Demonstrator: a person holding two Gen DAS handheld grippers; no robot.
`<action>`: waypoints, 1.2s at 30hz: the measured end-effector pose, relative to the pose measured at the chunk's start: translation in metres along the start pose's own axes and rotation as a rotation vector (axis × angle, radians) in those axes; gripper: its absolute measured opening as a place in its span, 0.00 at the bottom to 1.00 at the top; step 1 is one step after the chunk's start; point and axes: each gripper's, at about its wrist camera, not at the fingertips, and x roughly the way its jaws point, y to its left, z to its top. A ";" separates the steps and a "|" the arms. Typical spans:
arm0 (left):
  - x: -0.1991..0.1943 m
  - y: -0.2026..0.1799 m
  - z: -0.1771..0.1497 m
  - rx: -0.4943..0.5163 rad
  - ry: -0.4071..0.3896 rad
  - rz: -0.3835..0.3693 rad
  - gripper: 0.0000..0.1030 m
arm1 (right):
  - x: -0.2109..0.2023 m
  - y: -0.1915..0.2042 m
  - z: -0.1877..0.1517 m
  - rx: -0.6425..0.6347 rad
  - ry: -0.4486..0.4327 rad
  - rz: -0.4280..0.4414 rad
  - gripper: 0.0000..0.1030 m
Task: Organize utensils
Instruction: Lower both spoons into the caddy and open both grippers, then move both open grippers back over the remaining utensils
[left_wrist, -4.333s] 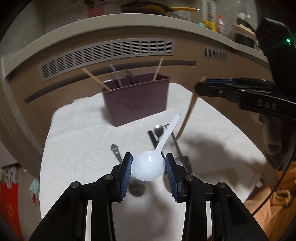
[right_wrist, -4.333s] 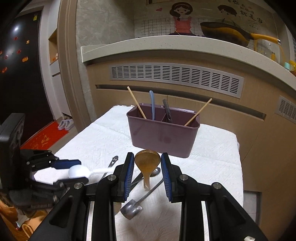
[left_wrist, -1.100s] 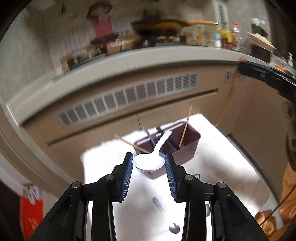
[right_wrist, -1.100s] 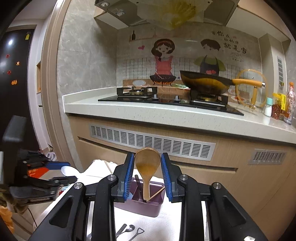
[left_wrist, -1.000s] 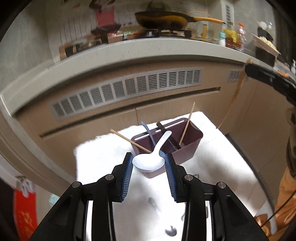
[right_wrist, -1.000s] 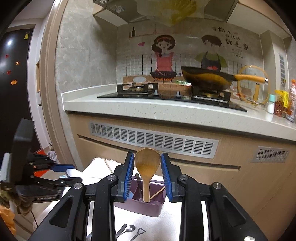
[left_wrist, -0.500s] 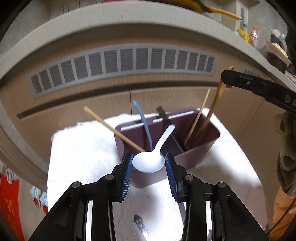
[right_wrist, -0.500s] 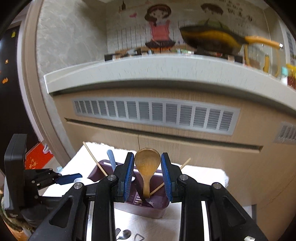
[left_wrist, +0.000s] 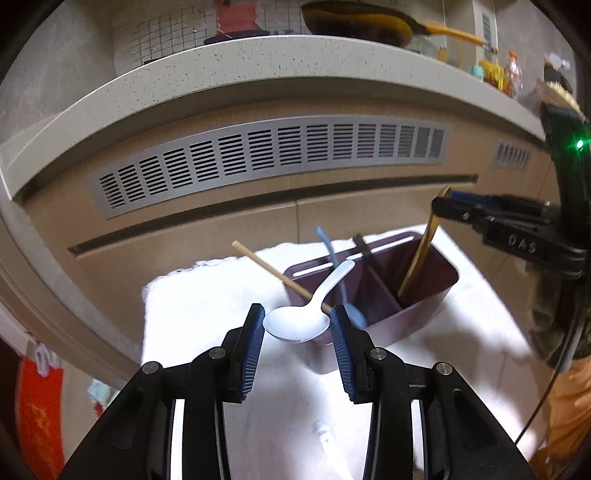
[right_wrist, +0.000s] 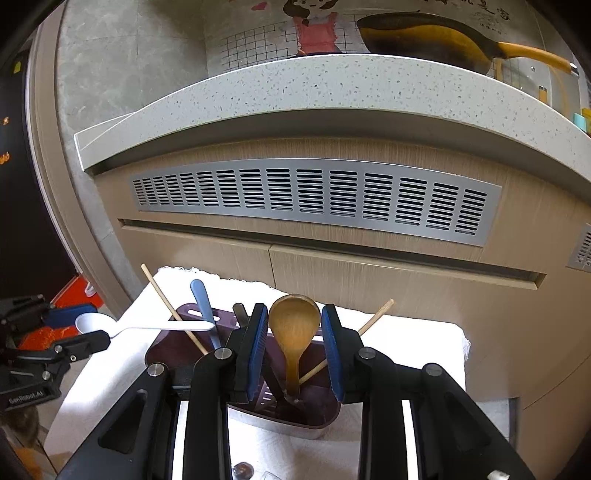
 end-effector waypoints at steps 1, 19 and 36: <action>-0.002 -0.001 0.001 0.013 0.011 0.007 0.37 | 0.000 0.000 0.000 -0.001 0.001 0.001 0.27; 0.073 -0.008 0.015 -0.123 -0.065 -0.097 0.37 | 0.015 -0.001 -0.006 0.022 0.020 0.029 0.27; 0.015 0.020 -0.043 -0.245 -0.210 -0.138 0.79 | -0.010 0.007 -0.043 -0.067 -0.020 -0.011 0.54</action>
